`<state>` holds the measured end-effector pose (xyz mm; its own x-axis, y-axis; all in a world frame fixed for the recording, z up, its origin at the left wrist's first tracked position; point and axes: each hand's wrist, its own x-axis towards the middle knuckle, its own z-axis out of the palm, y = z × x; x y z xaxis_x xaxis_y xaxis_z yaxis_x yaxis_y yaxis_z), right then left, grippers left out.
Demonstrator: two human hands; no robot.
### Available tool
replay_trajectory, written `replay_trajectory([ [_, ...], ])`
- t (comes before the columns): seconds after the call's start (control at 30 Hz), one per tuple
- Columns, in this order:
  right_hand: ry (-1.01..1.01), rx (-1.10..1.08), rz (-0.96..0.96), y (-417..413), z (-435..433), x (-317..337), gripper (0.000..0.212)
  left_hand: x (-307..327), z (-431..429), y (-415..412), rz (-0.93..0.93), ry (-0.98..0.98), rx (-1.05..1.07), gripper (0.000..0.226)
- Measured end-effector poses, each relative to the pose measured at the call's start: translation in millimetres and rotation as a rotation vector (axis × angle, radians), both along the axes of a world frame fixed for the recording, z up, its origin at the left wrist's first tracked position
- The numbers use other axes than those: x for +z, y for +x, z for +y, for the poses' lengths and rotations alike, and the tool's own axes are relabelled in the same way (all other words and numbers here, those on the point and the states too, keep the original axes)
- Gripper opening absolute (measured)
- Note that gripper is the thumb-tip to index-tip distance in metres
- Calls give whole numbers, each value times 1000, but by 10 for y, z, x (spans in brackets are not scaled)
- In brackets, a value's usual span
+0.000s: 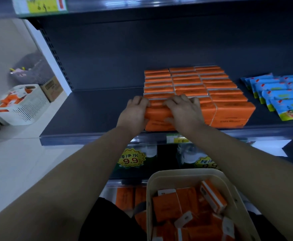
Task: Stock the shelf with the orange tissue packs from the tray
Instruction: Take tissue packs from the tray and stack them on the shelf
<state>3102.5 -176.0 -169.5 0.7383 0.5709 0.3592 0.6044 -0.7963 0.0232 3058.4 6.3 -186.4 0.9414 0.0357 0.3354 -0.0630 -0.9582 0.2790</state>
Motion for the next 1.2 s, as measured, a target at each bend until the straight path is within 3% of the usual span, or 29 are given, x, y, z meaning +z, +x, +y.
replay_trajectory([
  [0.1, -88, -59, -65, 48, -36, -43, 57, -21, -27, 44, 4, 19, 47, 44],
  [0.27, -131, -140, -78, 152, 73, -96, 51, -27, -67, 98, 37, -31, 53, 51],
  [0.4, -130, -130, -96, 172, 38, -152, 59, -32, -30, 73, 69, 20, 38, 63],
  [0.63, -151, -101, 2, 124, -18, -159, 67, -9, -63, 7, 52, 10, 56, 76],
  [0.93, -63, -81, 17, 17, -86, -93, 59, 96, -161, -34, 18, 21, 54, 56],
  [1.2, -69, -75, 38, -7, -183, -90, 61, 174, -223, -44, 48, 50, 95, 63],
])
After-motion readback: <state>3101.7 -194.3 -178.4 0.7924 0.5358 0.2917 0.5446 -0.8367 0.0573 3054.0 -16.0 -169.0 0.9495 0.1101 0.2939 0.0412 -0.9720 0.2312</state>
